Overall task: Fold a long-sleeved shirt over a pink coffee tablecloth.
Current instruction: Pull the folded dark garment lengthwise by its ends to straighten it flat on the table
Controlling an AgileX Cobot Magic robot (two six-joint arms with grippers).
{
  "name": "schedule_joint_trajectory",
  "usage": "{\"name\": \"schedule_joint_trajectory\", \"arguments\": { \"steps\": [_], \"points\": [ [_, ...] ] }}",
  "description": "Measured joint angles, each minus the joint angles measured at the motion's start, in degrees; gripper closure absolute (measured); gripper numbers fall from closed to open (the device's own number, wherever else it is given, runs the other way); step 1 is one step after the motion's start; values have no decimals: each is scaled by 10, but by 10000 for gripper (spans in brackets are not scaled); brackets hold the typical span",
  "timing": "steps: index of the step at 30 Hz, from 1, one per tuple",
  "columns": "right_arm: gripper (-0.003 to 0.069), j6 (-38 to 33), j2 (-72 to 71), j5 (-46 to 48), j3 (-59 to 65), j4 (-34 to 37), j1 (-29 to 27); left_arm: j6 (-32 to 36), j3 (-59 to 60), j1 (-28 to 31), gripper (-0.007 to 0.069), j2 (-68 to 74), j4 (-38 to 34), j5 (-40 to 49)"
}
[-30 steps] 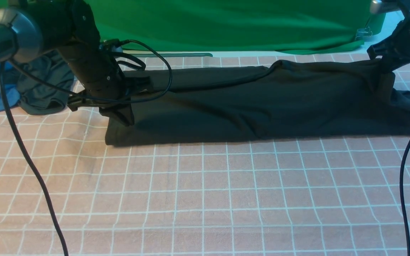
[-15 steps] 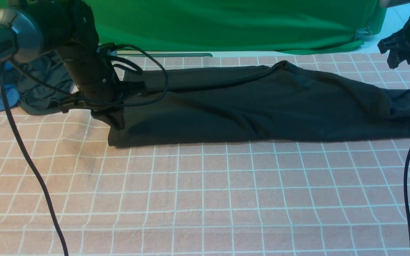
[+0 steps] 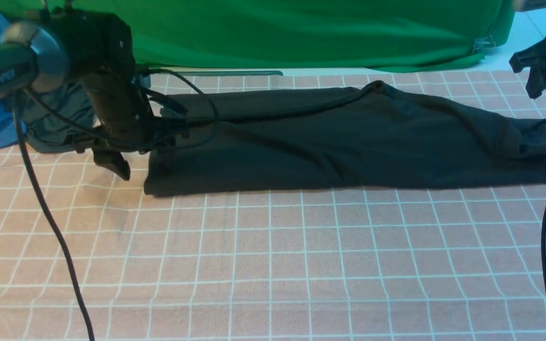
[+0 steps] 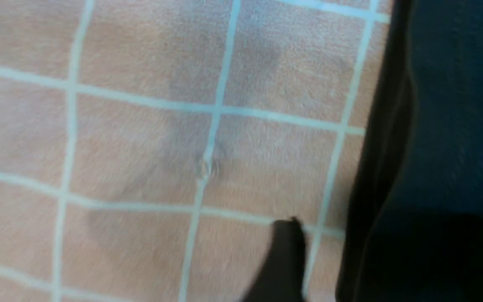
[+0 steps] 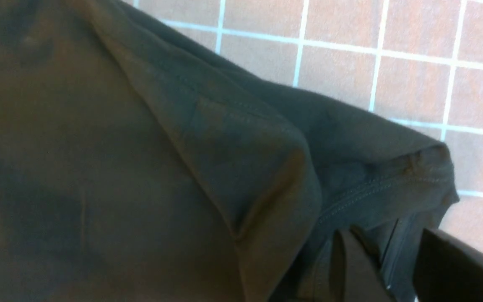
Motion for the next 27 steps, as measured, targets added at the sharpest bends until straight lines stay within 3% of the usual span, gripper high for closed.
{"name": "schedule_joint_trajectory", "arguments": {
  "steps": [4, 7, 9, 10, 11, 12, 13, 15, 23, 27],
  "points": [
    [407, 19, 0, 13, 0, 1, 0, 31, -1, 2, -52, 23, -33, -11],
    [407, 31, 0, 15, 0, 0, 0, 56, -3, 4, -3, 26, -50, -5],
    [407, 40, -1, 15, 0, 1, 0, 68, -6, 4, 139, 29, -59, 5],
    [407, 40, -1, 15, 0, 1, 0, 68, -6, 4, 157, 30, -60, 5],
    [407, 42, -1, 16, 0, 1, 0, 70, -6, 5, 272, 30, -64, 11],
    [407, 44, -1, 16, 0, 1, 0, 72, -6, 5, 335, 31, -66, 13],
    [396, 50, -1, 16, 0, 1, 0, 80, -6, 5, 482, 31, -74, 16],
    [360, 56, -3, 17, 0, 1, -4, 85, -6, 5, 559, 29, -79, 17],
    [209, 59, -59, 17, 57, 1, -33, 83, 0, 21, 575, -24, -55, 63],
    [98, 52, -77, 17, 119, 28, -57, 83, 0, 53, 575, -66, -41, 67]
  ]
}}
